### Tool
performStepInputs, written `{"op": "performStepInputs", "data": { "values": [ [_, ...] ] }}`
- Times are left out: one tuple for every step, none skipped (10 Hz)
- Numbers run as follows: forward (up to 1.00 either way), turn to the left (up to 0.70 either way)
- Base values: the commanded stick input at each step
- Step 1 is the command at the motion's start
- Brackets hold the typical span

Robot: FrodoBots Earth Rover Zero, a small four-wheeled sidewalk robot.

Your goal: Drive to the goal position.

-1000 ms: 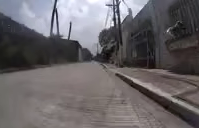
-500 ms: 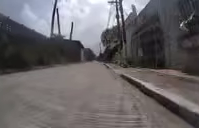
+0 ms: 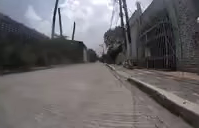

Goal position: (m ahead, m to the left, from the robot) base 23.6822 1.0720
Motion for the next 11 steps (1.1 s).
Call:
{"op": "performStepInputs", "data": {
  "values": [
    [1.0, -0.37],
    [1.0, -0.39],
    [1.0, -0.38],
    [1.0, -0.04],
    [1.0, 0.0],
    [1.0, 0.0],
    [1.0, 0.0],
    [1.0, 0.0],
    [1.0, 0.0],
    [1.0, 0.0],
    [1.0, 0.0]
  ]
}}
